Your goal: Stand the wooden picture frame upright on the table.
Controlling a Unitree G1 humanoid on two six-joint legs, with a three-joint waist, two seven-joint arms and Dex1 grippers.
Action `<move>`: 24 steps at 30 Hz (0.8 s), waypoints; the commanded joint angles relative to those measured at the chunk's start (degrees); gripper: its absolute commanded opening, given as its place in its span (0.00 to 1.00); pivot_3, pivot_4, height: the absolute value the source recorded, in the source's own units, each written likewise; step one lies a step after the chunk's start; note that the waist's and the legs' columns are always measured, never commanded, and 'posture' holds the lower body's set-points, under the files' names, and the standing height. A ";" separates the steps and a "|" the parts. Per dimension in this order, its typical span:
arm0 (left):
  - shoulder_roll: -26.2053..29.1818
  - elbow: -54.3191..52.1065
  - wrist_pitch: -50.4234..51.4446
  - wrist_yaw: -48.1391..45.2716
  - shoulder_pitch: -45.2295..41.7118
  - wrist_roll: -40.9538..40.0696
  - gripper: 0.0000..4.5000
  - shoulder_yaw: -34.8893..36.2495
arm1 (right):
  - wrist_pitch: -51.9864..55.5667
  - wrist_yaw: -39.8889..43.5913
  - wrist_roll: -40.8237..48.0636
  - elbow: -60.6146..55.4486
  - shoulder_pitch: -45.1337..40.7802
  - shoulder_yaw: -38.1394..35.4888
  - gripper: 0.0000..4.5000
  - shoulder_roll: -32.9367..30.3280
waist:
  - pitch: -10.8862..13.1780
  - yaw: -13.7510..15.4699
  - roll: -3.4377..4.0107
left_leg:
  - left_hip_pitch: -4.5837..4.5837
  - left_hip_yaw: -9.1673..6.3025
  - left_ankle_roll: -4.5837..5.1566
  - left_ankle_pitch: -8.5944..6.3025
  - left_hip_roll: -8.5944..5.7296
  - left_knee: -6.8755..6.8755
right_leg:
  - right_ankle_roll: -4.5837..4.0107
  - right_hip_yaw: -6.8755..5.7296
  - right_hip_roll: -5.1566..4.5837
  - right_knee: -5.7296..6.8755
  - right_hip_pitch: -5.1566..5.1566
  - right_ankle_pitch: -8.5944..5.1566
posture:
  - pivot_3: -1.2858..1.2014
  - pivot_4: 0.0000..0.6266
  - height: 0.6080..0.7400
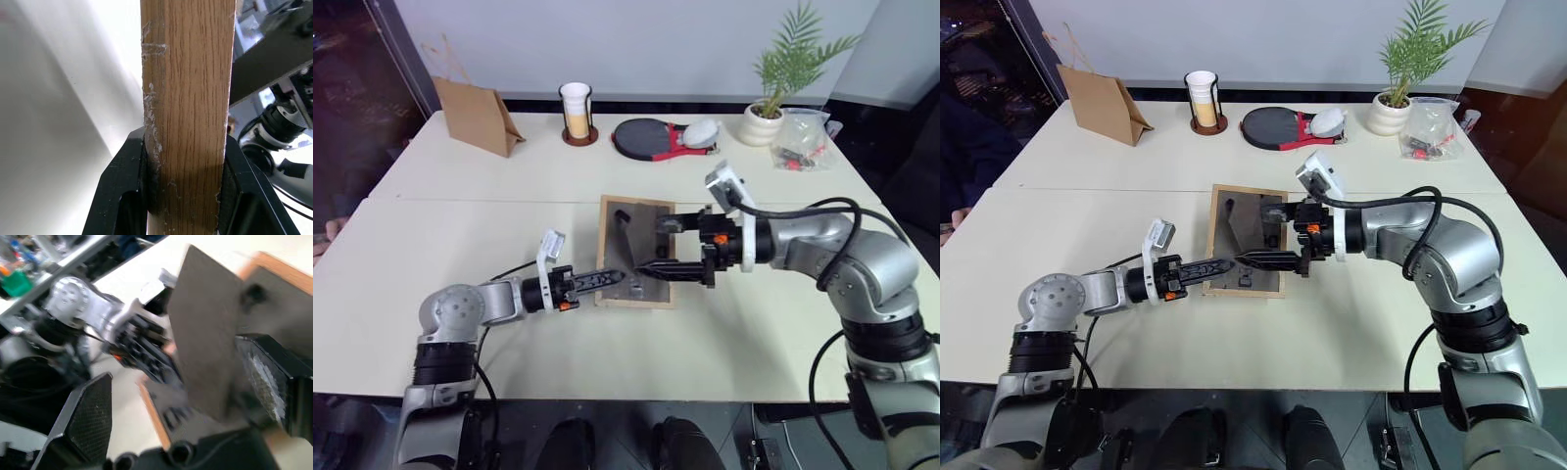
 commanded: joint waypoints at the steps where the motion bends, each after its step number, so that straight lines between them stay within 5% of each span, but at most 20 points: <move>1: 0.79 -2.40 -1.00 -2.12 0.28 -0.98 0.23 0.45 | -6.59 1.78 -4.47 1.00 2.41 -2.27 0.98 -4.84 | 0.00 0.07 0.00 | -0.01 0.00 0.01 0.00 -0.03 -0.04 | -0.07 -0.01 -0.03 -0.07 0.00 -0.04 | 0.52 0.24 1.00; 7: 1.69 -3.57 0.34 -1.81 1.07 -2.69 0.23 1.74 | -32.33 -5.51 -23.27 6.56 5.58 -3.47 0.98 -10.23 | 0.00 -0.15 0.00 | -0.04 0.07 0.03 -0.01 -0.06 -0.27 | 0.02 0.00 -0.04 -0.30 -0.02 0.01 | 0.52 0.24 1.00; 14: -1.75 -2.71 7.39 5.56 0.93 -11.90 0.23 8.32 | -94.42 -34.87 -64.74 24.30 5.73 4.86 0.98 -13.54 | 0.00 -0.15 0.00 | -0.02 0.21 -0.11 0.07 -0.01 -0.50 | 0.08 0.11 0.22 -0.41 -0.12 0.02 | 0.52 0.24 1.00; 18: -3.31 -2.84 11.35 10.85 1.77 -17.60 0.23 10.26 | -106.95 -53.43 -81.21 33.46 1.78 8.55 0.98 -10.81 | 0.01 -0.45 -0.01 | 0.01 0.28 -0.58 0.35 -0.01 -0.48 | 0.10 0.20 0.26 -0.40 -0.11 0.02 | 0.52 0.24 1.00; 24: -3.65 -2.83 12.65 18.27 2.44 -25.74 0.23 10.58 | -110.12 -75.11 -99.37 41.40 -6.24 15.70 0.98 -7.31 | 0.01 -0.39 -0.02 | 0.15 0.30 -0.82 0.49 0.00 -0.47 | 0.08 0.31 0.27 -0.13 -0.13 0.02 | 0.52 0.24 1.00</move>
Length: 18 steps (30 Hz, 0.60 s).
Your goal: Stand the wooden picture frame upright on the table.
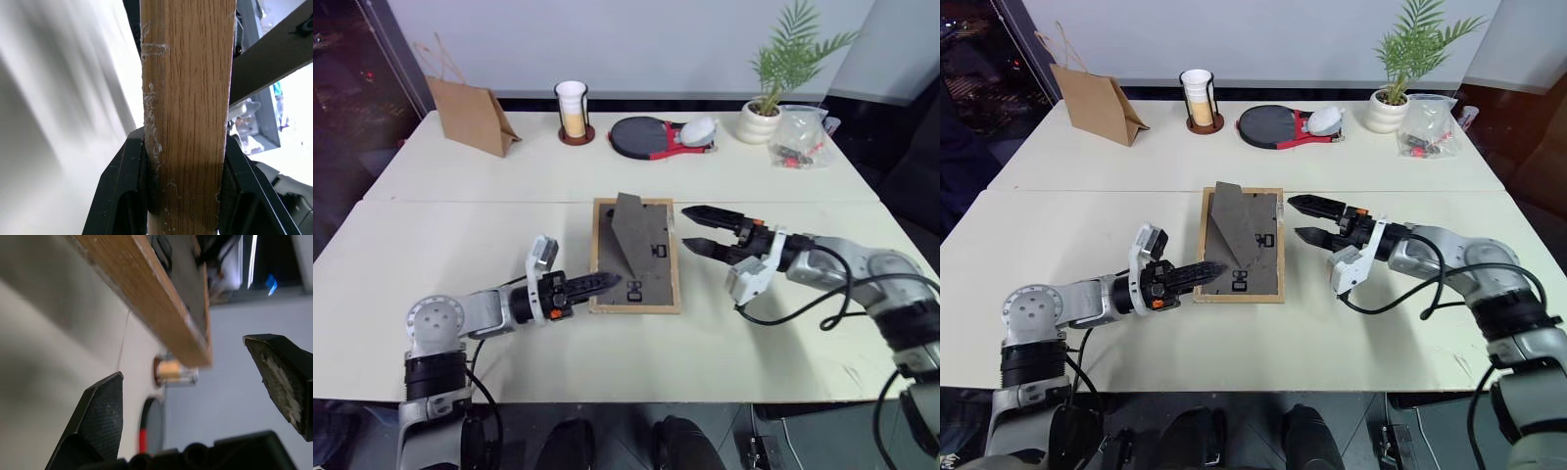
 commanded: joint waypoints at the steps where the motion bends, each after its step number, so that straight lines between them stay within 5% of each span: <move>1: 0.41 -1.38 -0.12 3.50 -0.14 -7.17 0.23 1.02 | -0.65 -10.52 -7.06 2.78 -4.72 2.62 0.98 1.17 | 0.00 0.09 0.00 | 0.01 -0.02 -0.03 0.02 0.00 -0.01 | 0.00 0.01 0.00 0.03 0.00 0.00 | 0.52 0.24 1.00; 8: 3.05 -2.24 -3.41 11.28 2.02 -17.65 0.23 -2.75 | -1.34 -18.49 -12.54 6.05 -10.28 9.07 0.98 4.06 | 0.00 0.13 0.00 | 0.04 -0.04 -0.08 0.05 0.00 0.00 | -0.02 0.03 -0.01 0.12 0.01 0.00 | 0.52 0.24 1.00; 11: 4.21 -2.92 -6.10 14.13 2.80 -21.64 0.23 -4.97 | -1.27 -19.73 -13.06 7.12 -11.52 10.56 0.81 4.56 | 0.00 0.22 0.00 | 0.04 -0.05 -0.08 0.05 -0.01 0.01 | -0.02 0.04 -0.02 0.15 0.01 0.00 | 0.52 0.24 1.00; 16: 6.35 -5.37 -10.88 17.76 4.71 -27.64 0.23 -8.82 | -1.22 -21.62 -13.94 8.76 -13.15 12.79 0.25 4.86 | 0.00 0.24 -0.01 | 0.04 -0.05 -0.07 0.04 -0.02 0.05 | -0.02 0.03 -0.05 0.17 0.03 0.00 | 0.52 0.24 1.00; 18: 7.40 -6.34 -12.50 18.53 5.64 -29.38 0.23 -10.21 | -1.21 -21.98 -13.69 9.10 -13.77 13.18 0.24 4.96 | 0.00 0.24 -0.01 | 0.04 -0.05 -0.07 0.04 -0.02 0.04 | -0.02 0.04 -0.04 0.18 0.02 0.00 | 0.52 0.24 1.00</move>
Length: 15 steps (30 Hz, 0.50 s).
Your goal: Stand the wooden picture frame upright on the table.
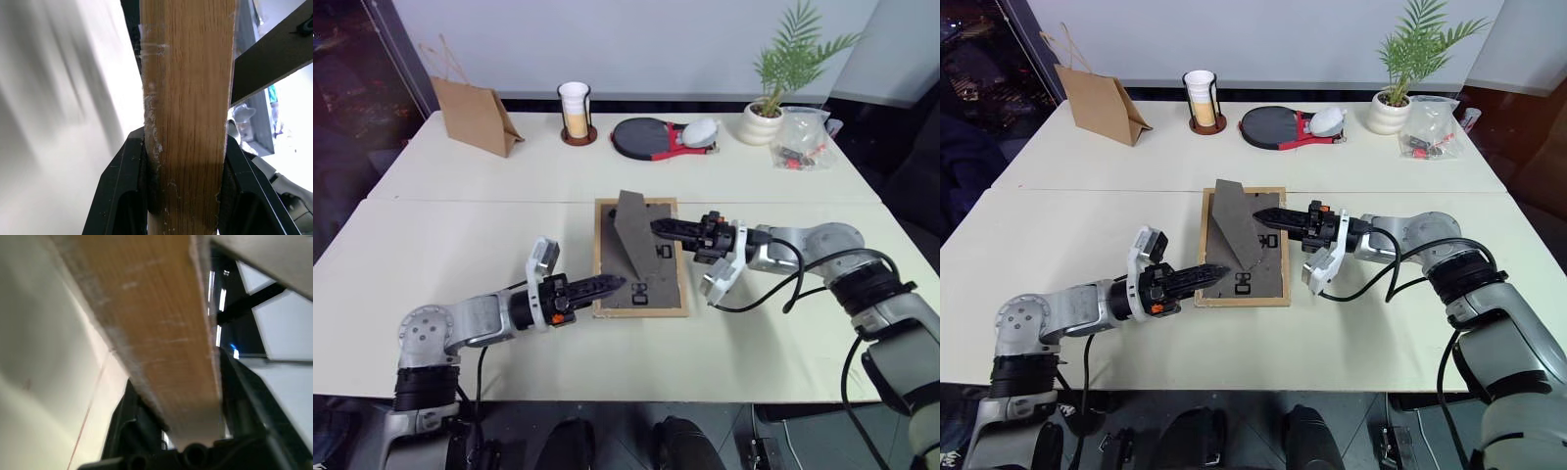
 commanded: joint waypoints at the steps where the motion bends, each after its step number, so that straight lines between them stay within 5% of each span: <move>1: 1.43 -3.16 -3.36 1.02 0.96 -5.59 0.23 -2.23 | 0.19 -1.09 -0.18 -0.47 -2.45 0.49 0.24 -0.04 | 0.00 -0.09 0.00 | 0.00 0.00 0.00 0.00 0.00 0.00 | 0.00 0.00 0.01 0.01 0.00 0.00 | 0.52 0.24 1.00; 5: 3.42 -4.54 -5.56 1.11 1.93 -6.67 0.23 -4.31 | -0.39 -1.06 0.84 -0.03 -2.56 0.80 0.24 -0.19 | 0.00 -0.10 0.00 | 0.02 0.00 0.01 0.00 0.00 0.01 | 0.00 0.01 0.03 0.05 0.00 0.00 | 0.52 0.24 1.00; 12: 10.49 -6.61 -4.69 -7.43 3.97 1.90 0.99 -4.16 | -4.33 3.31 6.45 0.94 -2.08 0.32 0.24 -0.21 | 0.00 -0.24 0.00 | 0.03 -0.01 0.04 -0.01 -0.01 0.00 | 0.00 0.01 0.13 0.06 0.01 0.00 | 0.52 0.24 1.00; 15: 18.02 -8.05 -4.97 -17.71 4.16 11.23 1.00 -2.76 | -6.88 9.81 13.15 3.53 -2.25 0.06 0.24 0.64 | 0.00 -0.30 0.00 | 0.04 -0.04 0.23 -0.12 0.00 0.00 | -0.01 -0.01 0.18 0.08 0.01 -0.01 | 0.52 0.24 1.00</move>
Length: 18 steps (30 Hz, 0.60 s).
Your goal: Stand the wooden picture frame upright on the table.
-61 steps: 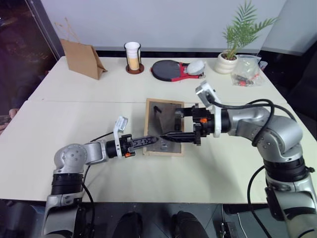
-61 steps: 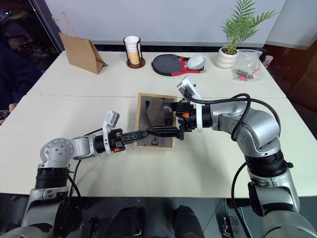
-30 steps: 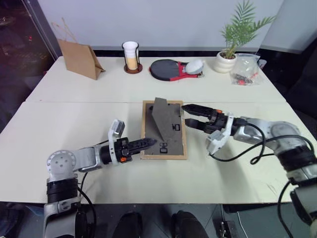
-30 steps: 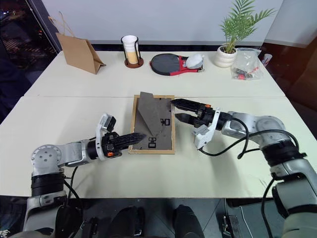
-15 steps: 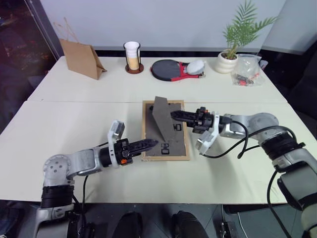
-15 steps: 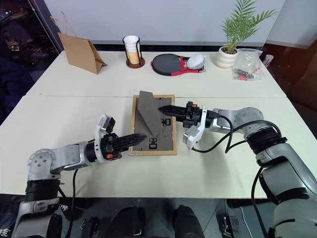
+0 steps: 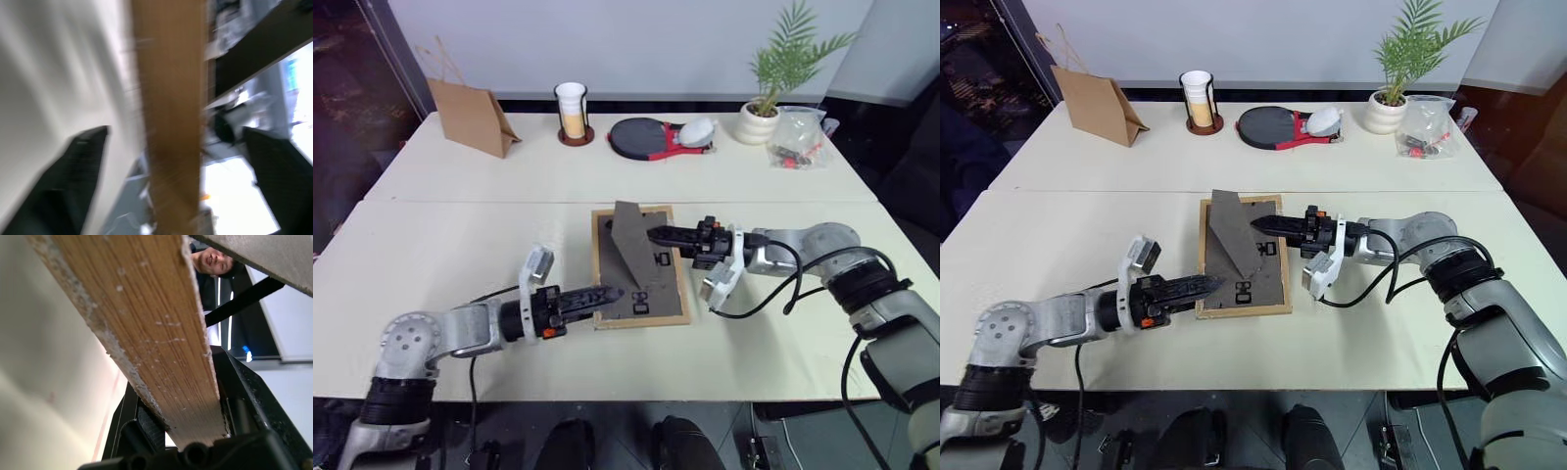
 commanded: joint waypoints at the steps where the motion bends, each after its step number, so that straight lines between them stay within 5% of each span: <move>1: 8.52 -2.64 -0.86 -13.76 -0.25 10.74 1.00 3.19 | -3.22 8.32 11.91 2.97 -1.49 -1.78 0.24 1.09 | 0.00 -0.11 0.00 | 0.00 0.00 0.03 -0.02 -0.01 0.00 | 0.00 -0.01 0.00 0.00 0.00 0.00 | 0.52 0.24 1.00; 3: 15.92 -2.55 -6.65 -25.10 -0.11 21.24 1.00 2.69 | -4.75 19.29 24.84 6.57 -1.53 -0.38 0.24 2.22 | 0.02 -0.42 -0.03 | 0.01 -0.01 0.06 -0.03 0.00 0.00 | -0.01 -0.02 0.02 0.00 0.02 -0.01 | 0.52 0.24 1.00; 5: 21.30 1.97 -14.24 -34.37 -1.11 30.76 1.00 1.92 | 2.20 39.76 48.68 3.42 1.12 2.92 0.24 2.32 | 0.04 -0.89 0.01 | 0.02 -0.03 0.06 -0.03 0.00 -0.02 | -0.02 -0.07 0.02 -0.01 0.04 -0.01 | 0.52 0.24 1.00; 10: 21.52 10.06 -22.05 -41.55 -5.00 42.01 1.00 0.42 | 44.58 81.79 93.11 -17.99 8.17 -0.44 0.24 1.03 | 0.05 -0.87 0.03 | 0.07 -0.23 0.27 -0.13 0.07 -0.02 | -0.02 -0.28 -0.18 -0.09 0.30 -0.01 | 0.52 0.24 1.00; 14: 18.70 7.74 -22.40 -43.34 -4.31 45.06 1.00 -0.14 | 72.23 98.57 110.46 -24.57 7.51 -5.49 0.24 0.49 | 0.06 -0.81 0.04 | 0.01 -0.29 0.32 -0.16 0.08 -0.03 | -0.03 -0.38 -0.29 -0.07 0.23 -0.01 | 0.52 0.24 1.00; 18: 16.20 5.58 -21.17 -43.00 -3.92 46.20 1.00 0.04 | 80.87 105.49 109.72 -16.67 5.37 -8.58 0.24 5.91 | 0.05 -1.05 0.02 | 0.00 -0.29 0.32 -0.16 0.08 -0.04 | -0.07 -0.41 -0.33 -0.06 0.15 -0.02 | 0.52 0.24 1.00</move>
